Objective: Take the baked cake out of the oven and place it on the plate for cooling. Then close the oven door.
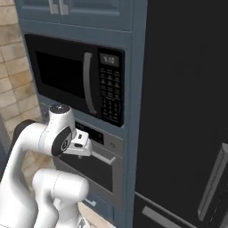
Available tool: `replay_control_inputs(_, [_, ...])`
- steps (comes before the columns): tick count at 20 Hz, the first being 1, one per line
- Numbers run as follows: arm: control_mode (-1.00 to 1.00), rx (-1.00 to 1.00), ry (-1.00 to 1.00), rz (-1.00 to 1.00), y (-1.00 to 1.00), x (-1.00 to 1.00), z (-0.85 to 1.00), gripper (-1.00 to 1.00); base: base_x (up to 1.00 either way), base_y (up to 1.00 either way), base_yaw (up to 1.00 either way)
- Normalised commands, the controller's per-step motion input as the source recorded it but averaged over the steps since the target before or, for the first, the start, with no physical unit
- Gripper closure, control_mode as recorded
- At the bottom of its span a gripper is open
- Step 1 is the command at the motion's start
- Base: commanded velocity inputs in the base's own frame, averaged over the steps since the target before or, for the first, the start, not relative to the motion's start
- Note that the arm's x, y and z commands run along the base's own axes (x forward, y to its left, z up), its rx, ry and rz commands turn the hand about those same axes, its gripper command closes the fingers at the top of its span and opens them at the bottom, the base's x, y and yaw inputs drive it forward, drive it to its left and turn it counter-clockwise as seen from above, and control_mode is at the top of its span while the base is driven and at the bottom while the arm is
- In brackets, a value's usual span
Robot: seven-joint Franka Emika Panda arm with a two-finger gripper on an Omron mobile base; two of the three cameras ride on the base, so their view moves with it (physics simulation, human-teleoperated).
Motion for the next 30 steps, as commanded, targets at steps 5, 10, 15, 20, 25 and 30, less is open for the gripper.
replay_control_inputs(5, [1.0,0.0,0.0,0.0,0.0,0.0,0.0,-1.0,0.0,-0.6,0.33])
replay_control_inputs(10, [1.0,0.0,0.0,0.0,0.0,0.0,0.0,-1.0,0.0,-0.53,0.34])
replay_control_inputs(15, [1.0,0.0,0.0,0.0,0.0,0.0,0.0,-1.0,0.0,-0.57,0.33])
replay_control_inputs(20, [1.0,0.0,0.0,0.0,0.0,0.0,0.0,-1.0,0.0,-0.64,0.32])
replay_control_inputs(25, [1.0,0.0,0.0,0.0,0.0,0.0,0.0,-1.0,0.0,-0.63,0.32])
replay_control_inputs(30, [1.0,0.0,0.0,0.0,0.0,0.0,0.0,-1.0,-0.01,-0.71,0.36])
